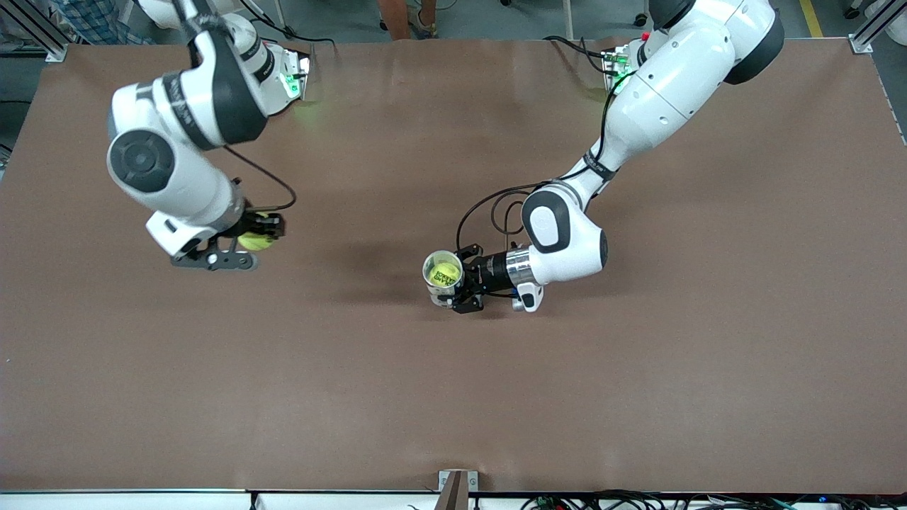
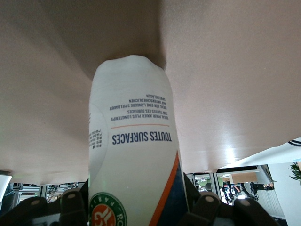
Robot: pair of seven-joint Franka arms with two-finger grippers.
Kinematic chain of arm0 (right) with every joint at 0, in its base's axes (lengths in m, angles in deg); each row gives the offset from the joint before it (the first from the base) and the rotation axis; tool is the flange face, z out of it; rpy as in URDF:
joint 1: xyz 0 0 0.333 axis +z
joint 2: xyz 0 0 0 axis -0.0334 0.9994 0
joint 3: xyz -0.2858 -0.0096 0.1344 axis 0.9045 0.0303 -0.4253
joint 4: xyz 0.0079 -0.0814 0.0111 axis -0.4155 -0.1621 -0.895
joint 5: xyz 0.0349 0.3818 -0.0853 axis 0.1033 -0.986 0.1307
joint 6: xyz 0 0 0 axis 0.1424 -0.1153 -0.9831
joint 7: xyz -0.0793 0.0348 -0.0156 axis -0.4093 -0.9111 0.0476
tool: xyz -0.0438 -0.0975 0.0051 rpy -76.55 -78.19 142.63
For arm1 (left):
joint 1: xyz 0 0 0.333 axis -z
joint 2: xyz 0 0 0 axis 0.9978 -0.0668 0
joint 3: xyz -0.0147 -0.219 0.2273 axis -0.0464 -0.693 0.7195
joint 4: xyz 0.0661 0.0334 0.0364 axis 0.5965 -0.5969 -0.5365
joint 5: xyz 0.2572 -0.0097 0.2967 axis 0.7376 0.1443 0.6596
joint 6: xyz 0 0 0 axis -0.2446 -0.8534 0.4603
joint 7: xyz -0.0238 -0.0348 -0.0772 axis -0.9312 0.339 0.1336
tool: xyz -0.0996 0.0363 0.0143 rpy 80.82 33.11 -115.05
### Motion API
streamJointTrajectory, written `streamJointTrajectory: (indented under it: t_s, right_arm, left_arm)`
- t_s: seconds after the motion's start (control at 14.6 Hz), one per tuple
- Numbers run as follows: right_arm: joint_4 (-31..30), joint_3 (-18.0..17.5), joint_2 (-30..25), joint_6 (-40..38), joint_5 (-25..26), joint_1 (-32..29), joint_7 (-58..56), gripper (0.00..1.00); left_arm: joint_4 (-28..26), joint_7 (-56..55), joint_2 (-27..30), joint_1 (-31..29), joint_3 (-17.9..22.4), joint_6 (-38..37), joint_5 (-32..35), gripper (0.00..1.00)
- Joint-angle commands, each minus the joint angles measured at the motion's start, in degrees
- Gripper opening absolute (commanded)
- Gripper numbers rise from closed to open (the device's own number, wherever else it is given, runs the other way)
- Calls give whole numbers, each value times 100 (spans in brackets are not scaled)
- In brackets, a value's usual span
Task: Insert tennis ball vertically with right arm
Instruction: 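Grasp the second tennis ball with the right gripper and lift it, then carry the ball over the can and drop it in with the right gripper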
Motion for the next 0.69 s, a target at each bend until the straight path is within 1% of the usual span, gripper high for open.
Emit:
streamJointTrajectory:
  t_s: [0.0, 0.14, 0.27, 0.55, 0.62]
  right_arm:
    - [750, 58, 483, -66, -525, 525, 1155, 38]
    - [1251, 67, 826, -48, -588, 816, 1877, 38]
    - [1578, 58, 1125, -31, -562, 1088, 2379, 38]
    - [2386, 58, 1740, 109, -553, 1431, 2908, 38]
    - [2457, 67, 1828, 275, -553, 1528, 2969, 38]
  left_arm:
    - [-96, -16, 131, 55, 55, 77, -105, 69]
    - [-96, -16, 131, 64, 55, 77, -105, 69]
    - [-96, -25, 131, 64, 55, 77, -105, 69]
    - [-87, -25, 131, 72, 55, 86, -105, 69]
    - [-87, -25, 131, 72, 55, 86, -105, 69]
